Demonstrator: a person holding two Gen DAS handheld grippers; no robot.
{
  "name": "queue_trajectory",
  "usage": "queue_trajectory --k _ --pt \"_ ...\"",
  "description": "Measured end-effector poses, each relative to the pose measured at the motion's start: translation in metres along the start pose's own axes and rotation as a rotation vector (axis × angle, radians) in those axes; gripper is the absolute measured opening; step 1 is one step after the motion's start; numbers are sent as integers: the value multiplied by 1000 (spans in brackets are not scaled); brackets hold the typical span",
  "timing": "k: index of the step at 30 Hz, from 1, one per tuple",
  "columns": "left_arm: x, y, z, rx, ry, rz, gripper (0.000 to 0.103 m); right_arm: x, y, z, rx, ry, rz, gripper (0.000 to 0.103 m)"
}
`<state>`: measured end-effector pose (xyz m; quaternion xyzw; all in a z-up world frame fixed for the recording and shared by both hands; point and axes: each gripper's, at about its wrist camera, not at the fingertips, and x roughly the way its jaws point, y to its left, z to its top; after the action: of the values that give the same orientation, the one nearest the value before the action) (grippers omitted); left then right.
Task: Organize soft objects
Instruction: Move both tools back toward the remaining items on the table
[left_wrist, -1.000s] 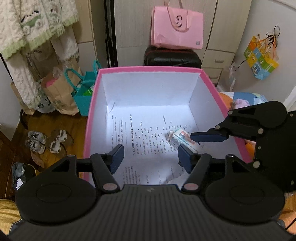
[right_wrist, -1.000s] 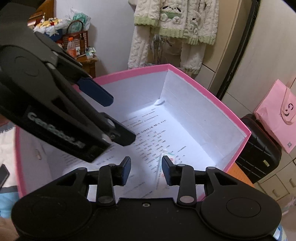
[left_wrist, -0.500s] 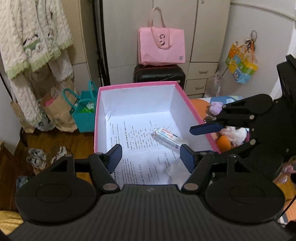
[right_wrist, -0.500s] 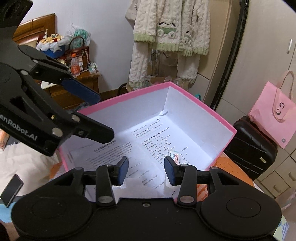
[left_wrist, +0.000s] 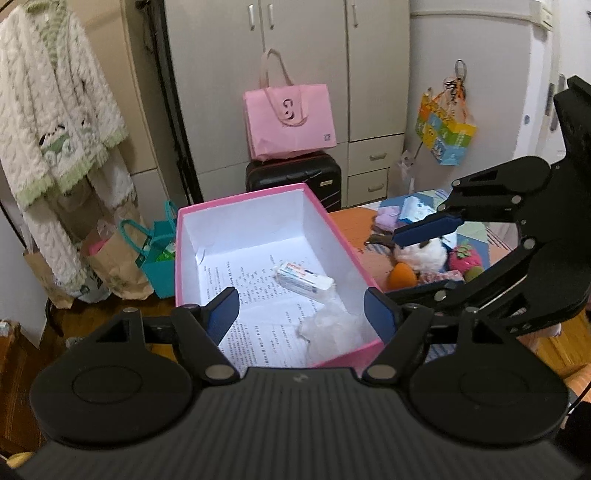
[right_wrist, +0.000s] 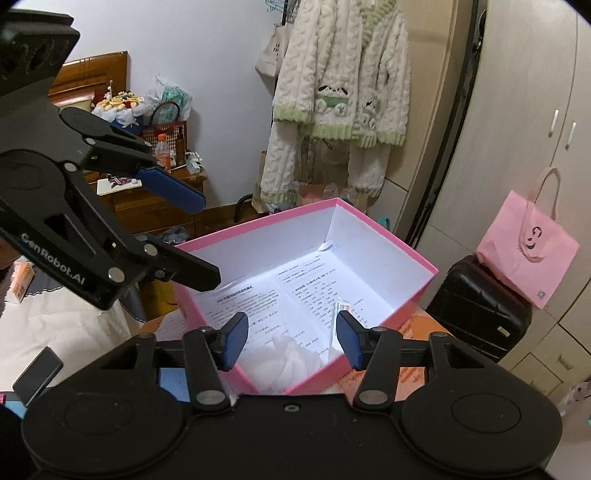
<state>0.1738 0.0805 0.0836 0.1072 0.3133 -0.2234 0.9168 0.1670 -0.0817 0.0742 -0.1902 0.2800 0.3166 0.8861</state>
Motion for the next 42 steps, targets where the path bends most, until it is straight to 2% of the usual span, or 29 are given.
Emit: queue_trajectory --k 4,8,16,22,26,31,35,42 --pt "-12 -16 -1 22 -5 -35 75 -29 -7 -15 19 -23 -20 59" --pt "-19 -35 -3 45 -4 -78 74 -58 -22 -39 55 -50 -78 60" --pt "0 -78 -1 105 38 -152 74 -90 -61 -97 177 -48 -177 60" --pt "28 -112 1 138 85 -222 74 -87 -72 -136 205 -23 -199 60" --pt "48 -129 4 151 98 -224 74 -82 -81 -158 180 -51 -201 60" --pt "73 -144 2 147 73 -179 74 -68 -100 -188 230 -56 -197 60" --pt "92 -158 -1 186 47 -80 74 -50 -107 -204 266 -62 -211 60" --pt "128 -156 -1 59 98 -145 74 -24 -115 -221 281 -59 -204 60"
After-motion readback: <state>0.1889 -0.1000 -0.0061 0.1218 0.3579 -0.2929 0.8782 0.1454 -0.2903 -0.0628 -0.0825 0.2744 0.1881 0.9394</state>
